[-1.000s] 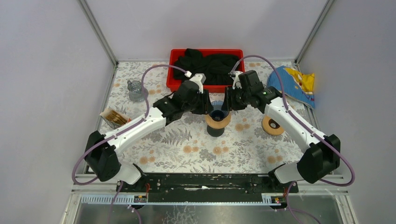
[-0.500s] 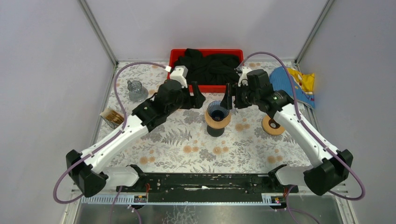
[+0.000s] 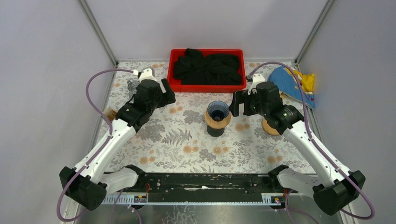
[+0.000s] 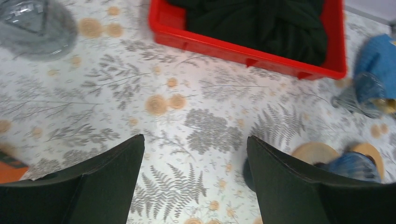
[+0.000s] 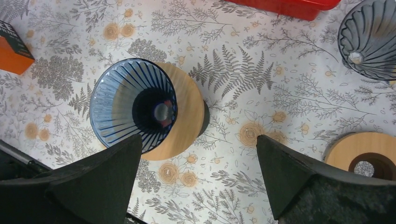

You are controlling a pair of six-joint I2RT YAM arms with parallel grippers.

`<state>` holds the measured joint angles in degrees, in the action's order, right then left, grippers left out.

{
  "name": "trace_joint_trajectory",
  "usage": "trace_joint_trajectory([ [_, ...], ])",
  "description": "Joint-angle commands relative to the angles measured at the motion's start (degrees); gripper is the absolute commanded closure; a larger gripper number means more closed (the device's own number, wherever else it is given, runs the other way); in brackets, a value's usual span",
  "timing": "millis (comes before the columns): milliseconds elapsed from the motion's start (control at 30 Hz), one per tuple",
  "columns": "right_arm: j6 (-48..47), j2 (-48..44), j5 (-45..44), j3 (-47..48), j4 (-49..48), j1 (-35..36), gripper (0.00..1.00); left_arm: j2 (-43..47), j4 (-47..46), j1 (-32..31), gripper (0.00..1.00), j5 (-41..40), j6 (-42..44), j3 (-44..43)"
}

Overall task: Place the coffee filter in the dripper
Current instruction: Adjust the coffee filter holder at the center of the board.

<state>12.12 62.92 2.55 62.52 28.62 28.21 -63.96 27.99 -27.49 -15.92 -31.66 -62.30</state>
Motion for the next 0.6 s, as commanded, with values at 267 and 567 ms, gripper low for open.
trace_joint_trajectory([
  [267, -0.93, -14.99, -13.12, -11.67, -8.43, 0.49, 0.01, 2.42, 4.27, 12.70, 0.11, -9.17, -1.80, 3.42],
  [567, 0.22, -19.70, -13.91, -16.90, -11.46, 0.45, 0.01, -0.28, 3.48, 25.41, 0.17, -10.79, -0.23, 4.47],
])
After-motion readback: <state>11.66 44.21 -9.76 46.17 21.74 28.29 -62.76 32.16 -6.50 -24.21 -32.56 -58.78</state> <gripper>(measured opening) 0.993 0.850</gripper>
